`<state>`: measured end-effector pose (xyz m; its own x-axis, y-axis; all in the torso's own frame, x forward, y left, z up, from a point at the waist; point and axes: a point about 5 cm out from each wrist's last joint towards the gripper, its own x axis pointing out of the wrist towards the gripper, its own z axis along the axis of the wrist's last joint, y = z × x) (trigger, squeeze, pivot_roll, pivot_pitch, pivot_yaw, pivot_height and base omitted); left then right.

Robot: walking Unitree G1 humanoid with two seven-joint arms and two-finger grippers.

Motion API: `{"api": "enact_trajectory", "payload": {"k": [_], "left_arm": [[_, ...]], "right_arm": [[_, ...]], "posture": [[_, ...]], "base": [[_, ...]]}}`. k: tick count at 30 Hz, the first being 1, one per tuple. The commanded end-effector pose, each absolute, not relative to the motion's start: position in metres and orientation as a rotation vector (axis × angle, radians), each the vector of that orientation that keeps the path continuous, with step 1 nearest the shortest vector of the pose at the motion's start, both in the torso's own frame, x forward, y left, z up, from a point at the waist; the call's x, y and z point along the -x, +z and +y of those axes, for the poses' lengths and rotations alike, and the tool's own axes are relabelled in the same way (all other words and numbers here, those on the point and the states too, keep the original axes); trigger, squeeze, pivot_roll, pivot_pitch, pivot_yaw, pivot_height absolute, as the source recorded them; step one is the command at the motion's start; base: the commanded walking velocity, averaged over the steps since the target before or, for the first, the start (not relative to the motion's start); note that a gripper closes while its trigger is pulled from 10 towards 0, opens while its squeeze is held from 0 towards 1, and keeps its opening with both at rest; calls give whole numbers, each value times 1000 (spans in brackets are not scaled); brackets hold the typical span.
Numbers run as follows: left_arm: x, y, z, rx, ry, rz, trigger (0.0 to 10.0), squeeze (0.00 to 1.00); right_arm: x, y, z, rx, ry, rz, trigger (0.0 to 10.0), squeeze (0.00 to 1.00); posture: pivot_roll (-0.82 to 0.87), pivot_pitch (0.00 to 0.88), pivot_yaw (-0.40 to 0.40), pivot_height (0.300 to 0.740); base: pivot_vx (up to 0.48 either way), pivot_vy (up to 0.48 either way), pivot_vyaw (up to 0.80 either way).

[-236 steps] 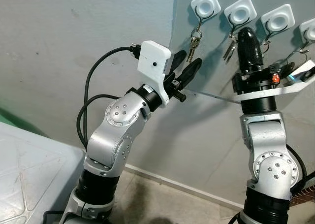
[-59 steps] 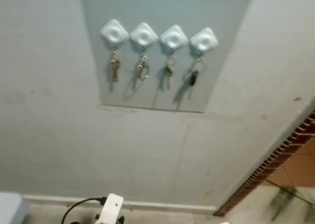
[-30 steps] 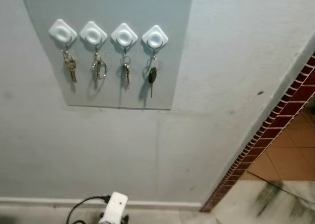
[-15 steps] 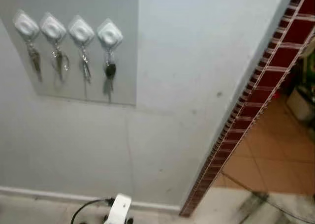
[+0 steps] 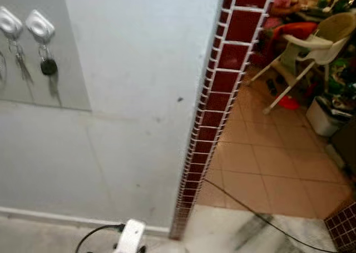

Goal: Hang keys on a hook

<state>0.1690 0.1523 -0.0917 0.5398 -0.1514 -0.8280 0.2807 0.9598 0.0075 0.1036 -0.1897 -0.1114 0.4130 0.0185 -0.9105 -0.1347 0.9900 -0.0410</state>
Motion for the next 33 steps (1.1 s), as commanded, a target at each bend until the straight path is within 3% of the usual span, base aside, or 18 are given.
{"api": "enact_trajectory", "payload": {"k": [1, 15, 22, 33], "left_arm": [[-173, -90, 149, -141, -258, 957, 10000, 0], [-173, -90, 150, -127, -244, 963, 10000, 0], [-172, -91, 150, -128, -242, 968, 10000, 0], [-171, -91, 149, -138, -247, 976, 10000, 0]], "right_arm": [[-105, -111, -186, 88, 104, 1137, 10000, 0], [-106, -111, -186, 74, 97, 1137, 10000, 0], [-106, -111, -186, 70, 95, 1137, 10000, 0], [-106, -111, -186, 69, 92, 1139, 10000, 0]], "posture": [[109, 15, -29, 740], [108, 20, -29, 740], [108, 21, -30, 740], [107, 11, -32, 740]], "base": [[0, 0, 0], [0, 0, 0], [0, 410, 0], [0, 0, 0]]}}
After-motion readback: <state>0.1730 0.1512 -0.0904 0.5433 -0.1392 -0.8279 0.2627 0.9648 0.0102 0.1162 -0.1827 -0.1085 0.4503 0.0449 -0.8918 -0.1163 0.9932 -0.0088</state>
